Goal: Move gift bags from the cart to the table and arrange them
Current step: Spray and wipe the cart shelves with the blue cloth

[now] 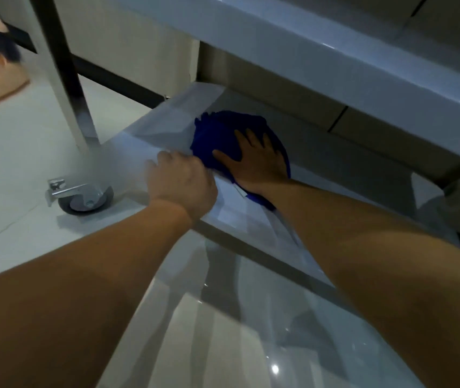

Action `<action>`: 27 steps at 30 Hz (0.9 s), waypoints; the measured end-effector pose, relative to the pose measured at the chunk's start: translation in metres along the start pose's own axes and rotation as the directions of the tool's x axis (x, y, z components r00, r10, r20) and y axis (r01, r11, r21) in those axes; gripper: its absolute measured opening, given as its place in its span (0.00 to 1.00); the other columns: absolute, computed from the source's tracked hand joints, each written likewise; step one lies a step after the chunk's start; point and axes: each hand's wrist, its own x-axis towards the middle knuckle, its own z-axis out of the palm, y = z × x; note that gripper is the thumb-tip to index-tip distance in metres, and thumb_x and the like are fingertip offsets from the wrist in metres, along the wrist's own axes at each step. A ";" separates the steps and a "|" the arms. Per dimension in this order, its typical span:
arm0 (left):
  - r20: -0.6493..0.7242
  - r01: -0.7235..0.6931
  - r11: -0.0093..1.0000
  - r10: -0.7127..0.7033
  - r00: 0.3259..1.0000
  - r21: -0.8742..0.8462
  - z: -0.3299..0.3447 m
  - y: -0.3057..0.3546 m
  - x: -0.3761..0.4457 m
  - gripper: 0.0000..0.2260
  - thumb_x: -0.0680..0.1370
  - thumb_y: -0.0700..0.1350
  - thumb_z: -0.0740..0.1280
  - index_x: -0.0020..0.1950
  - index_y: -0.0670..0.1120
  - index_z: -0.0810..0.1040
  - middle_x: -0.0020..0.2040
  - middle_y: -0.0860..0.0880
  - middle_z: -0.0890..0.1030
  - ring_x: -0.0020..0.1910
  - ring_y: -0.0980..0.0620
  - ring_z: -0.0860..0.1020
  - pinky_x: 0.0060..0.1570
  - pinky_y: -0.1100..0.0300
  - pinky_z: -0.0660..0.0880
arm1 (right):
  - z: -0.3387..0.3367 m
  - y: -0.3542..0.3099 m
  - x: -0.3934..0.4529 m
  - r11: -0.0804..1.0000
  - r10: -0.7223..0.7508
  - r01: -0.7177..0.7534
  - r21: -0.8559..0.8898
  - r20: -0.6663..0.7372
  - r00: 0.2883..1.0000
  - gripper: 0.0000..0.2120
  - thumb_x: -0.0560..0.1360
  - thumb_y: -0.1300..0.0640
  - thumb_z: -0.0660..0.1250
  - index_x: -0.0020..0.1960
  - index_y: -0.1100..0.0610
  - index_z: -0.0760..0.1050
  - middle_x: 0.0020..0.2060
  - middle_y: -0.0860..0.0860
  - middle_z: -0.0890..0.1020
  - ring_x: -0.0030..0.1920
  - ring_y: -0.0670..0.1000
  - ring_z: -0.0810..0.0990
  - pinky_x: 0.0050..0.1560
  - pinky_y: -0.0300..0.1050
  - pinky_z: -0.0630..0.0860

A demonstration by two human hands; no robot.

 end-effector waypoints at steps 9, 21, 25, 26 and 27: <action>-0.034 -0.634 0.755 0.638 0.769 -0.168 0.013 0.129 -0.053 0.32 0.79 0.65 0.47 0.69 0.48 0.75 0.67 0.45 0.77 0.63 0.43 0.73 0.60 0.46 0.69 | -0.017 0.141 -0.077 0.964 0.265 -0.265 0.004 0.022 0.964 0.43 0.76 0.24 0.47 0.83 0.46 0.45 0.82 0.49 0.48 0.81 0.59 0.46 0.79 0.61 0.48; -0.023 -0.803 0.575 0.811 0.585 -0.156 0.041 0.194 -0.099 0.37 0.77 0.70 0.45 0.73 0.49 0.73 0.68 0.34 0.74 0.66 0.31 0.70 0.68 0.38 0.63 | -0.025 0.236 -0.220 0.792 0.609 -0.609 -0.048 -0.018 0.793 0.44 0.74 0.22 0.43 0.82 0.45 0.46 0.82 0.49 0.49 0.81 0.58 0.48 0.78 0.64 0.50; 0.007 -0.803 0.587 0.808 0.589 -0.108 0.034 0.194 -0.102 0.41 0.74 0.70 0.37 0.72 0.51 0.72 0.72 0.36 0.70 0.70 0.33 0.67 0.70 0.38 0.60 | -0.023 0.224 -0.266 0.825 0.555 -0.560 -0.074 -0.071 0.828 0.45 0.72 0.23 0.39 0.82 0.46 0.50 0.82 0.50 0.54 0.81 0.59 0.52 0.78 0.62 0.54; 0.017 -0.802 0.590 0.806 0.591 -0.091 0.034 0.195 -0.103 0.41 0.73 0.70 0.35 0.72 0.51 0.71 0.72 0.36 0.70 0.70 0.33 0.66 0.70 0.38 0.60 | -0.023 0.220 -0.281 0.824 0.551 -0.558 -0.099 -0.092 0.829 0.43 0.74 0.24 0.39 0.82 0.47 0.50 0.81 0.50 0.55 0.81 0.59 0.52 0.79 0.61 0.55; 0.019 -0.803 0.591 0.806 0.591 -0.080 0.034 0.195 -0.103 0.41 0.73 0.70 0.35 0.73 0.52 0.71 0.73 0.36 0.70 0.71 0.33 0.65 0.70 0.38 0.60 | -0.023 0.216 -0.298 0.822 0.549 -0.555 -0.128 -0.085 0.832 0.41 0.75 0.25 0.37 0.82 0.46 0.48 0.82 0.49 0.54 0.81 0.57 0.51 0.79 0.59 0.53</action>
